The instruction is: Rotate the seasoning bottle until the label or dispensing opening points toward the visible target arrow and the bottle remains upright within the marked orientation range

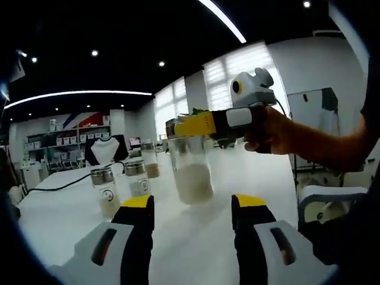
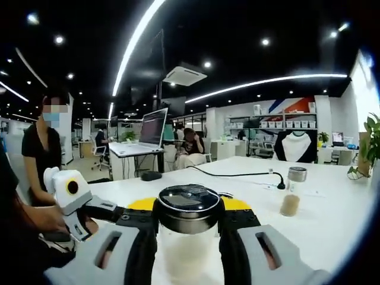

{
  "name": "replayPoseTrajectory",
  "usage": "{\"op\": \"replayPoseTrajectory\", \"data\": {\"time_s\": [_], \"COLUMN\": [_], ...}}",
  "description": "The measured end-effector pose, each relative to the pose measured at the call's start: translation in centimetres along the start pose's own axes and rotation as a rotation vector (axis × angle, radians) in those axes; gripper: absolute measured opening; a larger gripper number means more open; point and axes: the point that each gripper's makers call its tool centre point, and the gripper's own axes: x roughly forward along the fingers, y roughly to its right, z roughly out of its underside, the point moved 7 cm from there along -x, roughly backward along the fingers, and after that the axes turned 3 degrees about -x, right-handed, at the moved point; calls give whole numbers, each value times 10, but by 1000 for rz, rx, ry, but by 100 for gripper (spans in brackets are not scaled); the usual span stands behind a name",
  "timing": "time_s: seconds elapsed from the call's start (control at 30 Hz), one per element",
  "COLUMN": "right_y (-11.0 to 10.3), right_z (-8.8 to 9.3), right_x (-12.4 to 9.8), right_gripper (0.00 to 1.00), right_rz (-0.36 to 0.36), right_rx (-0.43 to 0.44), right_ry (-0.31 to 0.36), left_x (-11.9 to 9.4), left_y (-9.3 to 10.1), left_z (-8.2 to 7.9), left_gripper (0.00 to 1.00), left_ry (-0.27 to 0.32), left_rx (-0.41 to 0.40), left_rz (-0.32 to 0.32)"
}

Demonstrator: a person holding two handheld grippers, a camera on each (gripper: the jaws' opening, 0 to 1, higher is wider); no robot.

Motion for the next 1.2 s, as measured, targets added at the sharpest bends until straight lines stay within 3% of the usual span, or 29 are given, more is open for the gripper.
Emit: {"op": "replayPoseTrajectory", "data": {"time_s": [0.17, 0.3, 0.53, 0.73, 0.8, 0.93, 1.03, 1.2], "right_y": [-25, -40, -51, -60, -61, -67, -71, -70], "right_z": [-4, -9, -12, -14, -14, -11, -8, -6], "right_x": [-1, -1, -4, -11, -13, -12, -10, -9], "right_gripper": [36, 36, 36, 37, 37, 38, 38, 37], "right_rz": [-113, -213, -329, -413, -412, -381, -338, -214], "right_rx": [20, 37, 48, 27, 17, -24, -139, -112], "right_ry": [31, 56, 79, 104, 108, 91, 80, 113], "left_x": [0, 2, 3, 1, 1, 3, 5, 4], "left_y": [2, 10, 18, 23, 24, 28, 28, 22], "left_z": [-1, -3, -1, -6, -7, -5, 0, 0], "left_gripper": [53, 53, 51, 44, 44, 43, 43, 43], "left_ry": [-1, 18, -17, 26, 29, -25, -57, -35], "left_rx": [-68, -99, -82, -133, -125, -133, -111, -111], "left_rz": [7, 73, 125, 175, 168, 120, 51, 3]}}
